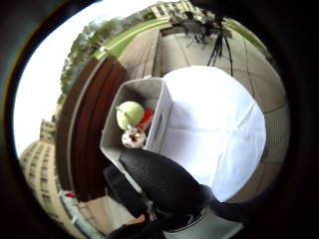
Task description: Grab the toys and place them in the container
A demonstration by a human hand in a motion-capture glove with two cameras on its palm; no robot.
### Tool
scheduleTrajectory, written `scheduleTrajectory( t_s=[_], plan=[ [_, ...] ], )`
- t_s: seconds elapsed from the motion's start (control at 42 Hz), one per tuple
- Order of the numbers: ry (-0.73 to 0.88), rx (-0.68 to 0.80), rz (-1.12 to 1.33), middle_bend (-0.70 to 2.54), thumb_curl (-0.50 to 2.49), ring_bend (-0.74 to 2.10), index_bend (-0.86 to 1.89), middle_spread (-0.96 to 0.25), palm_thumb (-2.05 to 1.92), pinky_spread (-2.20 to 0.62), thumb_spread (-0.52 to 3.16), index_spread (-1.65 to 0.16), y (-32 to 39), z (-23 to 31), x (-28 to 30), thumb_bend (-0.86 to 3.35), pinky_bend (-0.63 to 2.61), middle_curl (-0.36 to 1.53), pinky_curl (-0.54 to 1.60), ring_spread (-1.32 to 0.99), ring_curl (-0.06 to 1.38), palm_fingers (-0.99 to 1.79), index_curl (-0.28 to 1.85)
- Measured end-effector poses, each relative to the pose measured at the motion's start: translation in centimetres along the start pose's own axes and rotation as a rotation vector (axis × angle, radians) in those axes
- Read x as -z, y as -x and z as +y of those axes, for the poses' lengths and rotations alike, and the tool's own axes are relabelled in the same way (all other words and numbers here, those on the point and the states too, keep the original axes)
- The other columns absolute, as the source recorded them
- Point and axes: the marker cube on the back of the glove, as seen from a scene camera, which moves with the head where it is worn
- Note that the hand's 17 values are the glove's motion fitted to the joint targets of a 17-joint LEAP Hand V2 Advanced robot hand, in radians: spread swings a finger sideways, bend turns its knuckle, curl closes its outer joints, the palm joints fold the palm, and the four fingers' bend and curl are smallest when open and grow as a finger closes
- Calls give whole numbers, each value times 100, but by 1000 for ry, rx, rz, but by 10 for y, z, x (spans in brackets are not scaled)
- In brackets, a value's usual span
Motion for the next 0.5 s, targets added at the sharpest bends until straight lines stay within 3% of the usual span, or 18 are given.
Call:
scheduleTrajectory(
  t_s=[0.262, 0.5],
  plan=[
    [74, -68, -33, 18, 17, 28, 14, -5, -18, -5, 89, -32, -39, 16, -55, -13, 102, 40, 30, -13, 22, -13, 21],
    [117, -137, -69, 17, 15, 22, 13, -5, -18, -3, 90, -32, -46, 35, -63, -13, 95, 38, 29, -13, 23, -14, 22]
  ],
)
